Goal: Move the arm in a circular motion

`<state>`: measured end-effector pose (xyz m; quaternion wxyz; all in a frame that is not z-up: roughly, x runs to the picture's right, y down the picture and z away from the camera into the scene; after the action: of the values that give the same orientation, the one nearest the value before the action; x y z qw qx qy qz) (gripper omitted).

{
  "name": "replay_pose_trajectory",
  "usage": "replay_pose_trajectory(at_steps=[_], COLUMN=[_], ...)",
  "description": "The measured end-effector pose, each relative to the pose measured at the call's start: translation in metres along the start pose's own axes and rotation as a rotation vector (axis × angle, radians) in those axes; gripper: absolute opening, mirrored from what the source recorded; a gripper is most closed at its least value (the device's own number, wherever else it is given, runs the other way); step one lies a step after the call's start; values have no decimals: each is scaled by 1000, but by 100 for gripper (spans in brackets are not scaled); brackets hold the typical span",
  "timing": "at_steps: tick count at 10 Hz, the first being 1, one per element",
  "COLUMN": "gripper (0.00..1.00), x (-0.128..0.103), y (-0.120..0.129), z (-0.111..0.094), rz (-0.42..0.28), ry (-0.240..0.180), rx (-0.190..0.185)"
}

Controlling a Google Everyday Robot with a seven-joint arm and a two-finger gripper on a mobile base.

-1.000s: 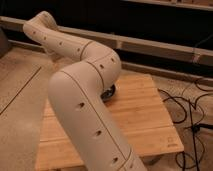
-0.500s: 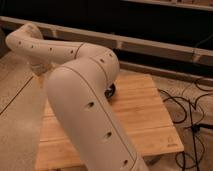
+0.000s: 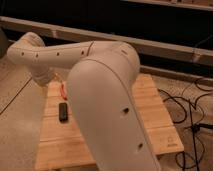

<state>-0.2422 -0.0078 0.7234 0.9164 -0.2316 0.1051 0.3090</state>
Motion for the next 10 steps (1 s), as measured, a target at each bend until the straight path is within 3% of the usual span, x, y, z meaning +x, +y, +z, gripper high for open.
replay_pose_trajectory(at_steps=[3,6,7,8,10], gripper=[65,65,65,65,65], x=[64,90,86,78,29], y=[-74,-144,-168,-178,-181], z=[-22,-41,-40,-36,-9], rz=[138,276,318,338,320], ry=[49,106,140,159,214], rx=[187,350,404,427,470])
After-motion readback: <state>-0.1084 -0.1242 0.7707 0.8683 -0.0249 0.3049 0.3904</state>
